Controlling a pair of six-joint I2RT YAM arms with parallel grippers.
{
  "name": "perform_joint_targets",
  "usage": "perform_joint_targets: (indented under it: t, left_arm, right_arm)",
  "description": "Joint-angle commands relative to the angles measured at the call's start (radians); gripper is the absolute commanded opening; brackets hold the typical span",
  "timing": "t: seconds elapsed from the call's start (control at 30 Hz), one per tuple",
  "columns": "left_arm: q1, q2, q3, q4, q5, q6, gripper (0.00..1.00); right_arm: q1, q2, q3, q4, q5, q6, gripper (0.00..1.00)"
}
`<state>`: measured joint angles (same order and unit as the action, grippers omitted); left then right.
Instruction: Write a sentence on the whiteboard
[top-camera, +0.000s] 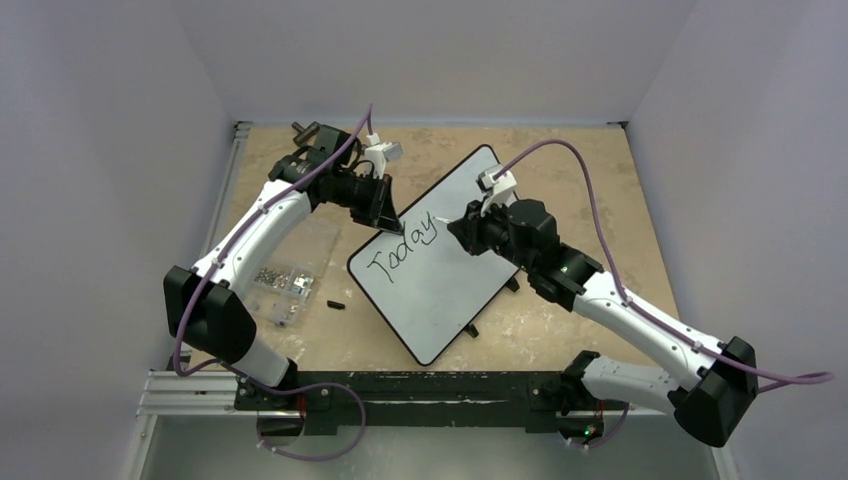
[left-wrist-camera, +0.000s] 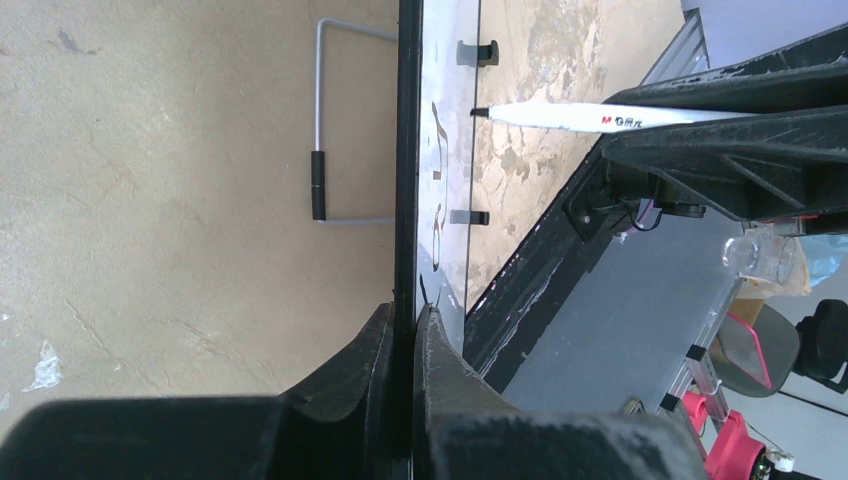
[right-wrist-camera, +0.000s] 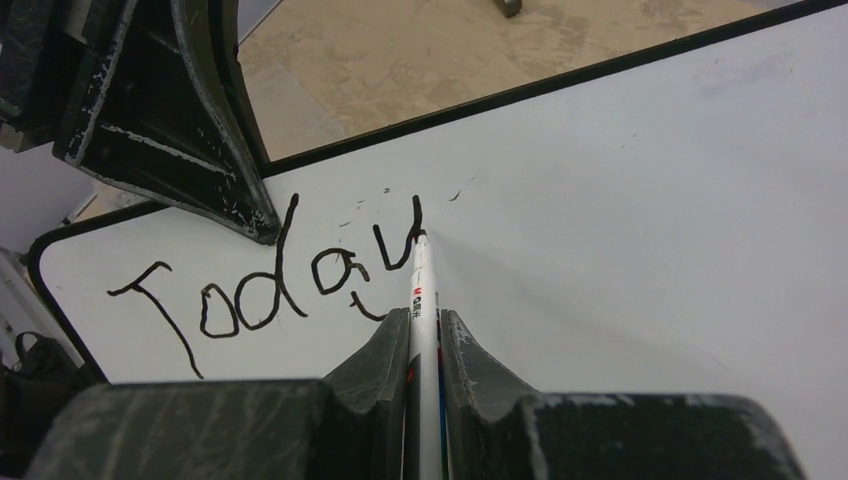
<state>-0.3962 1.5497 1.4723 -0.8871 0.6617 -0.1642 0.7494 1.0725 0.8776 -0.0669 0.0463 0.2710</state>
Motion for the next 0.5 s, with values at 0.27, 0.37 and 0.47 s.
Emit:
perform_joint_targets:
  t: [0.27, 0.37, 0.47]
  left_arm:
    - [0.005, -0.038, 0.003, 0.028, -0.107, 0.036, 0.00]
    - [0.005, -0.041, 0.002, 0.029, -0.106, 0.035, 0.00]
    - [0.005, -0.042, 0.002, 0.028, -0.107, 0.035, 0.00]
  right_arm:
    - [-0.035, 0.039, 0.083, 0.082, 0.009, -0.036, 0.00]
    - [-0.037, 0.054, 0.091, 0.088, 0.005, -0.038, 0.00]
    - [-0.038, 0.066, 0.092, 0.094, 0.003, -0.035, 0.00]
